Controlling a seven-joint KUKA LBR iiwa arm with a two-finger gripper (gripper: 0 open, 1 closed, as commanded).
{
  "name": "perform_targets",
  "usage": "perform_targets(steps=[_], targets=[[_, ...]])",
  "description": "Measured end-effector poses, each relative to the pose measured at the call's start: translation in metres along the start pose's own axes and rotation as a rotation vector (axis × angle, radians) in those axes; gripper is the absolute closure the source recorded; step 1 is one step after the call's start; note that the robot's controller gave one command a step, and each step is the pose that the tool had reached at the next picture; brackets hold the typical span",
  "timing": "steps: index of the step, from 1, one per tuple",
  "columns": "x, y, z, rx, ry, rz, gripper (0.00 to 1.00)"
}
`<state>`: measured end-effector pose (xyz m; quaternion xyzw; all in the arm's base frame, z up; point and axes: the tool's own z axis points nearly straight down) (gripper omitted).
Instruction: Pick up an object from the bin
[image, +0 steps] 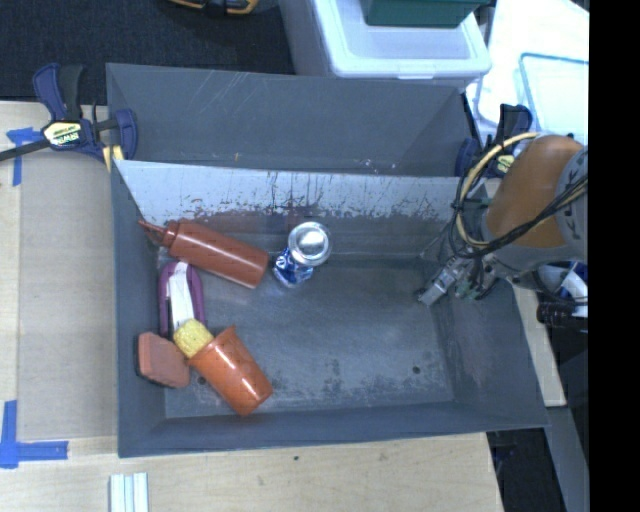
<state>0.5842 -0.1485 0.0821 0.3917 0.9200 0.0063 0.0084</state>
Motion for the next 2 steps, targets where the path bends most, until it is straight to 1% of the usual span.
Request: perform_targets(steps=[1,2], targets=[[-0.0027,-0.0010,0.0094,-0.005,0.002,-0.126,1.00],[-0.0037,0.0012,0.0106,-0.004,0.001,-0.184,1.00]])
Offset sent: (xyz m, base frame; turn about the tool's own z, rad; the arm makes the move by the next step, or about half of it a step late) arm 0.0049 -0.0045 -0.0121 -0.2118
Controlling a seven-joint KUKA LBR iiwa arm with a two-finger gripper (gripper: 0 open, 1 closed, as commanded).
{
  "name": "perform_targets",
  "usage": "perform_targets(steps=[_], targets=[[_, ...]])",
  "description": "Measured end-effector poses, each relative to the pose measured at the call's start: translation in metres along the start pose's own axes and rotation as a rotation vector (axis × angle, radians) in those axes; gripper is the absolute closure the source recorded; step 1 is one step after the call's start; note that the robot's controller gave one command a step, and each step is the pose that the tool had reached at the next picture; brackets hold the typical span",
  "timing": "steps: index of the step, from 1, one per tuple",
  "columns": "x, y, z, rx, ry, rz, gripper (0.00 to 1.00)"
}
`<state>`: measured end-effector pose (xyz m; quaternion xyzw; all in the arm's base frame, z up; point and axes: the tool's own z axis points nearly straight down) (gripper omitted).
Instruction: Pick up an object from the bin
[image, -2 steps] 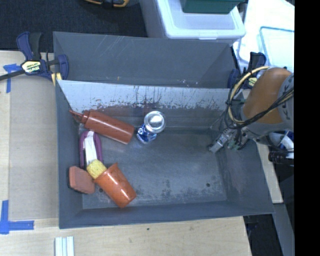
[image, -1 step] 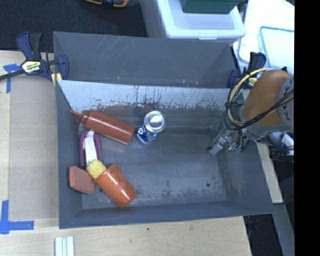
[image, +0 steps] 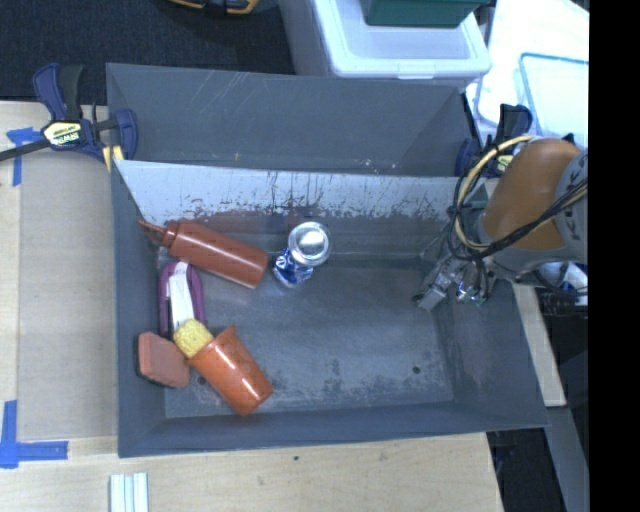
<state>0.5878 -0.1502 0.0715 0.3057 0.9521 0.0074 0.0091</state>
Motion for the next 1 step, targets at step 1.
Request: perform_targets(steps=[1], targets=[[0.0119,0.0113,-0.0076,0.005,-0.003,-0.105,1.00]])
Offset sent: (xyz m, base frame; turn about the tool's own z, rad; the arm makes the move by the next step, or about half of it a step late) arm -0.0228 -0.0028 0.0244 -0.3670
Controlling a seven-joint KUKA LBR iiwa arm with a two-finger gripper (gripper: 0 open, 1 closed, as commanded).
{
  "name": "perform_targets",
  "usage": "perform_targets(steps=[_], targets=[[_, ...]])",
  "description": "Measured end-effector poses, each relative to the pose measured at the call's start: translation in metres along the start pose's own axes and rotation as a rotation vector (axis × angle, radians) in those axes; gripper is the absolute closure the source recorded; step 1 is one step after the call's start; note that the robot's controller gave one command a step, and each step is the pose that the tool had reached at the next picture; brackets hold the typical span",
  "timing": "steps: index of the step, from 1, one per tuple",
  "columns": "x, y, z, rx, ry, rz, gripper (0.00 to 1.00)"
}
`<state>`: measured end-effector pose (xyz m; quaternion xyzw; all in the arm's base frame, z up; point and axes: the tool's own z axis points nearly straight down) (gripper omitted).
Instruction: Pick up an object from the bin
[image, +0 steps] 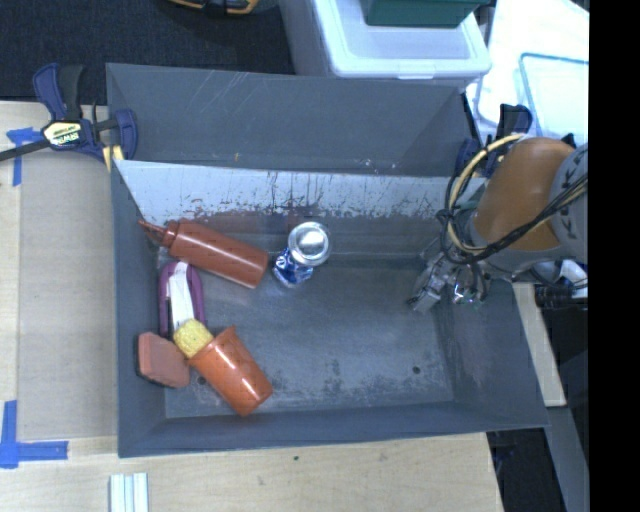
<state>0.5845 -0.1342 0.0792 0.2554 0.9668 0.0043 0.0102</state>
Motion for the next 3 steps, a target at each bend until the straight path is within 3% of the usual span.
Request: perform_targets(steps=[1,2,3], targets=[[0.007,-0.018,-0.015,0.000,-0.001,-0.246,1.00],[0.003,-0.024,-0.012,-0.004,-0.004,-0.130,1.00],[-0.004,-0.023,-0.008,0.000,-0.010,-0.259,1.00]])
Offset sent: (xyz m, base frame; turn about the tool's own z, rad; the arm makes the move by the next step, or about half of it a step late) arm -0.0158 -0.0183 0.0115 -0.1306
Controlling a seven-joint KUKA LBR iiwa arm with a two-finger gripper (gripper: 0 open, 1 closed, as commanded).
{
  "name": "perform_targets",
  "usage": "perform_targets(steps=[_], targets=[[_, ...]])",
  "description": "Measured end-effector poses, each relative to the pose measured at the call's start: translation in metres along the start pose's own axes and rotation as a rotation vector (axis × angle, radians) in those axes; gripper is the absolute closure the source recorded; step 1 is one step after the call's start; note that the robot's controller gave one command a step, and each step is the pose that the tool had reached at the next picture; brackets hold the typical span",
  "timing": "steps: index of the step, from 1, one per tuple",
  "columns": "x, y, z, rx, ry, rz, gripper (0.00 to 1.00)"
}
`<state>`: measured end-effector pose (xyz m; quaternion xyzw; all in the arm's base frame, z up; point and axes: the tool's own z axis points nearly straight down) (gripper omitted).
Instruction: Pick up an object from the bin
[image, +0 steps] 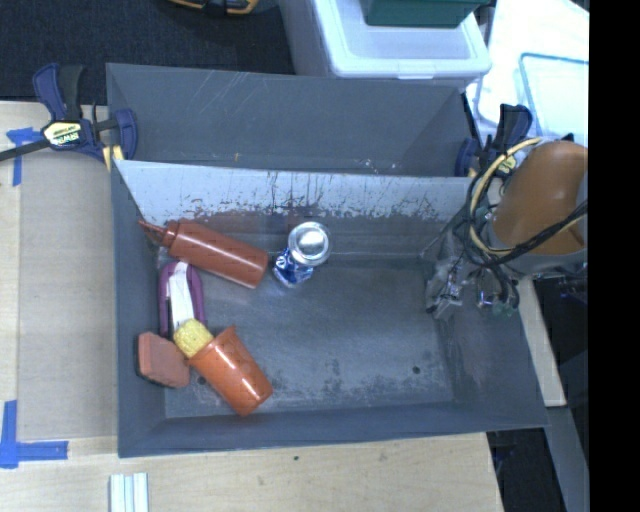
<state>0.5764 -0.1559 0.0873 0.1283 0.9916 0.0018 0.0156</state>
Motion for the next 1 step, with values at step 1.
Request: perform_targets(steps=[1], targets=[[0.0041,0.0001,-0.0290,-0.001,0.012,0.013,1.00]])
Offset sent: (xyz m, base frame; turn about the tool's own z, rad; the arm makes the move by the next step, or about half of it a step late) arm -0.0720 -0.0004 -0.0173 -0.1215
